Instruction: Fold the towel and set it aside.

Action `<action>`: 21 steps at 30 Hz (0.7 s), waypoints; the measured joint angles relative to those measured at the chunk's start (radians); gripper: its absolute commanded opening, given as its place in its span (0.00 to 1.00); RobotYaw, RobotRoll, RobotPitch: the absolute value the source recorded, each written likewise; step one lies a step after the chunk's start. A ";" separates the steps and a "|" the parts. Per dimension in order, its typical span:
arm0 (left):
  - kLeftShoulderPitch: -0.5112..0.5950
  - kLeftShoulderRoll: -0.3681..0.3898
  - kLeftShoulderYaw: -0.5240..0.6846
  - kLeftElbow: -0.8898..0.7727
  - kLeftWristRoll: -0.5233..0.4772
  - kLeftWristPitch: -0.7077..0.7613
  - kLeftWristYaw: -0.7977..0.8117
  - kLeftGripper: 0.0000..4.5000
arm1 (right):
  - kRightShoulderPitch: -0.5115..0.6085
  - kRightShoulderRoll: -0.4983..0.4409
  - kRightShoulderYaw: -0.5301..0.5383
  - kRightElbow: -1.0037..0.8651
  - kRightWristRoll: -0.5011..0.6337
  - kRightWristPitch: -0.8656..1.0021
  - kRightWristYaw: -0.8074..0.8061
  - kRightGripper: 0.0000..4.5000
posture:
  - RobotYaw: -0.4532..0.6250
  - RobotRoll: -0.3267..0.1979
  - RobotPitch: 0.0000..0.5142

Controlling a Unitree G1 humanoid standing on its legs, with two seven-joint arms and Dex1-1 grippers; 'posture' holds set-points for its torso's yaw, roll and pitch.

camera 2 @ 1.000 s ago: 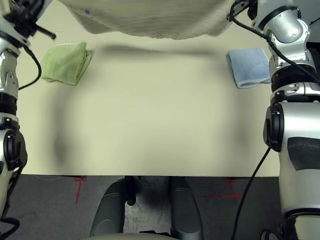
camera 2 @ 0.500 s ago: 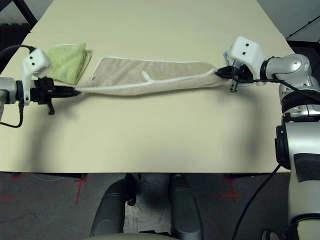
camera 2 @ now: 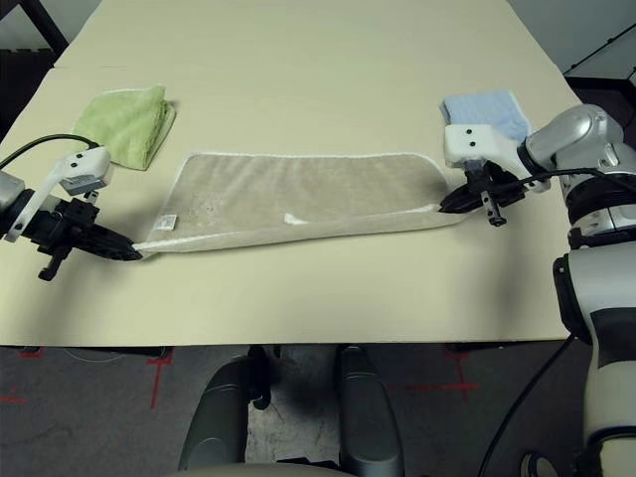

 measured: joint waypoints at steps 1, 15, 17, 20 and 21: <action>-0.012 0.000 -0.013 -0.002 -0.013 0.006 0.000 0.00 | -0.003 -0.006 0.010 0.001 -0.005 -0.006 0.000 0.00 | 0.33 0.62 0.44; -0.271 -0.181 -0.111 0.275 0.096 -0.077 -0.002 0.00 | -0.002 -0.024 -0.027 0.021 -0.021 -0.025 -0.178 0.00 | 0.32 0.62 0.42; -0.289 -0.218 -0.096 0.335 0.128 -0.119 -0.002 0.00 | -0.001 -0.023 -0.055 0.027 -0.017 -0.025 -0.214 0.00 | 0.31 0.62 0.42; -0.299 -0.288 -0.036 0.423 0.184 -0.162 0.000 0.00 | 0.012 -0.022 -0.109 0.038 0.016 -0.006 -0.234 0.00 | 0.31 0.62 0.42; -0.303 -0.301 -0.022 0.442 0.196 -0.168 0.001 0.00 | 0.017 -0.022 -0.126 0.041 0.024 -0.002 -0.234 0.00 | 0.31 0.62 0.41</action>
